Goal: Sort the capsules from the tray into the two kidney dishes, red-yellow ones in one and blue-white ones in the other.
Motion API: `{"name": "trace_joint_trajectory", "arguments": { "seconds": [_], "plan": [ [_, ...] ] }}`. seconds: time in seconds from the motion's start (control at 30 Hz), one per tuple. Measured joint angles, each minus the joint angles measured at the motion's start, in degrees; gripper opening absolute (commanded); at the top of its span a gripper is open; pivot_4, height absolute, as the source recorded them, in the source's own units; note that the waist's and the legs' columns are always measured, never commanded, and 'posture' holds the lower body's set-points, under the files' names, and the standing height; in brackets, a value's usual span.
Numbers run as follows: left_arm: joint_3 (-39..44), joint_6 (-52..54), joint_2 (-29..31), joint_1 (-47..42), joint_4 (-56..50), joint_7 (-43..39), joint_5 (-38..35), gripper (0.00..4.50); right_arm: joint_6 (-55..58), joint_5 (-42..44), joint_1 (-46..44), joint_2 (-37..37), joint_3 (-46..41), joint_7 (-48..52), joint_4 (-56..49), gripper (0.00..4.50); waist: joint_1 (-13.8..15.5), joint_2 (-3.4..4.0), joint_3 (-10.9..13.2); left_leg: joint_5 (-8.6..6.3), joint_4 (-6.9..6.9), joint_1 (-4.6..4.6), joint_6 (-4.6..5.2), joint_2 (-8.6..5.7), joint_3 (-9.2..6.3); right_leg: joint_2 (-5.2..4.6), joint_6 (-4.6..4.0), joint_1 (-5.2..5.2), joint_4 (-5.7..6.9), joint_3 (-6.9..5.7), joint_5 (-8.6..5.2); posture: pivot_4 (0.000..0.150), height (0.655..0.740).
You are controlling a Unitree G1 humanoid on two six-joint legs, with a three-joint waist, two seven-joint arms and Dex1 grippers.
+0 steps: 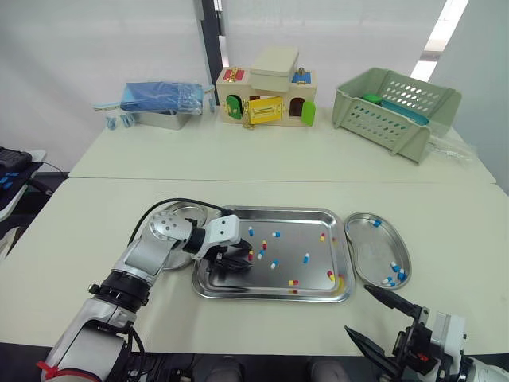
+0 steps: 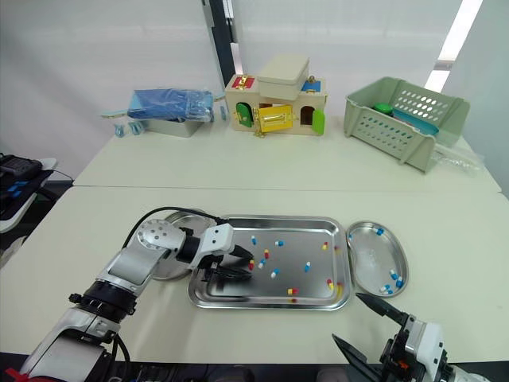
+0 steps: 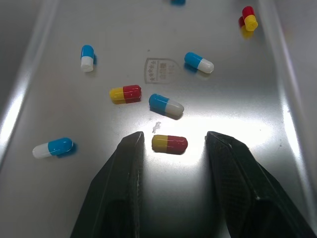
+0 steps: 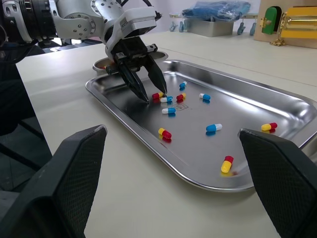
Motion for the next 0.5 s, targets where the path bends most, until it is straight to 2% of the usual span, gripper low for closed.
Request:
{"name": "trace_joint_trajectory", "arguments": {
  "seconds": [0.33,0.43,0.5],
  "plan": [
    [-0.1,0.0,-0.5,-0.9,1.3,0.0,0.4,2.03,-0.1,-0.1,-1.0,0.0,0.0,-1.2,0.8,4.50,0.0,0.00,0.0,0.00,0.00,0.03,0.01,0.00,0.00,0.00,0.00,0.03,-0.02,0.00,0.00,0.150,0.7400],
    [-0.1,1.9,-0.2,-1.0,0.9,-0.5,0.4,1.43,-0.3,-0.3,-1.3,0.0,0.0,-1.2,1.6,4.50,-0.1,0.02,0.0,0.00,-0.01,0.04,0.01,0.00,0.00,0.00,0.00,0.04,-0.02,0.00,0.00,0.150,0.7400],
    [-0.1,3.6,0.2,-1.0,0.4,-0.9,0.4,0.81,-0.6,-0.7,-2.2,0.0,0.1,-1.3,2.1,4.50,-0.1,0.06,0.0,-0.01,-0.01,0.08,0.01,0.00,0.01,0.00,0.00,0.06,-0.02,0.01,0.00,0.150,0.7400]
  ]
}}
